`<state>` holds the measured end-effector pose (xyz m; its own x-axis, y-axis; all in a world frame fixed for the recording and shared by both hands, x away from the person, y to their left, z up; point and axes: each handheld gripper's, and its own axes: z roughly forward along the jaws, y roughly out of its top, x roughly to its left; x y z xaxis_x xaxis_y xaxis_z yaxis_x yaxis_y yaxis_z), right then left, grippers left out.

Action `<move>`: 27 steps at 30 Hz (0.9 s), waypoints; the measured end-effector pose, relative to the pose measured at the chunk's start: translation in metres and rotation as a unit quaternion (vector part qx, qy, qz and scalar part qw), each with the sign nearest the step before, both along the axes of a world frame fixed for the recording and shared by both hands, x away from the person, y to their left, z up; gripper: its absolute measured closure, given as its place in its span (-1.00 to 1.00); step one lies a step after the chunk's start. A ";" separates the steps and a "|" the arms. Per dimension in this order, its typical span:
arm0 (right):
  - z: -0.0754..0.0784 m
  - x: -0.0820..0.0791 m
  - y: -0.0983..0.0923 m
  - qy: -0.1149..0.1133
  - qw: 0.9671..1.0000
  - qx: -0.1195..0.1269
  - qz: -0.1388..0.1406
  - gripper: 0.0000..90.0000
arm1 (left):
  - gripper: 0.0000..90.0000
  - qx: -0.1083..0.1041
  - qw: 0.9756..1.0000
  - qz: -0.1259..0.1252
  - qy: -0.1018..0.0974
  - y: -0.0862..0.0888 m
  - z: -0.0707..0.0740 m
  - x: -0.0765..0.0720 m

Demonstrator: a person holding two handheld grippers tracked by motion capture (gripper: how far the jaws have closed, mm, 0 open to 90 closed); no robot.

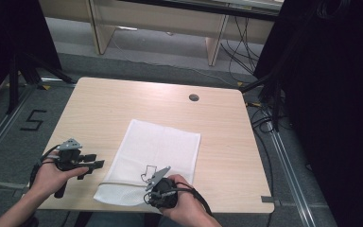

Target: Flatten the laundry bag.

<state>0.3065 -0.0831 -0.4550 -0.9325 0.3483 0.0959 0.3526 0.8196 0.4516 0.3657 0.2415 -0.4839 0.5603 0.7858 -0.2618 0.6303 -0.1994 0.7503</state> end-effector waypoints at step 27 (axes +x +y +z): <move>-0.017 0.038 -0.014 -0.010 0.998 -0.029 -0.052 0.84 | 0.00 0.018 0.999 -0.042 -0.031 -0.021 -0.002 -0.002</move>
<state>0.3442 -0.0974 -0.4719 -0.8927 0.4472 0.0554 0.4283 0.8039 0.4128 0.3637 0.2201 -0.4859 0.6380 0.7442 -0.1978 0.5637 -0.2763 0.7784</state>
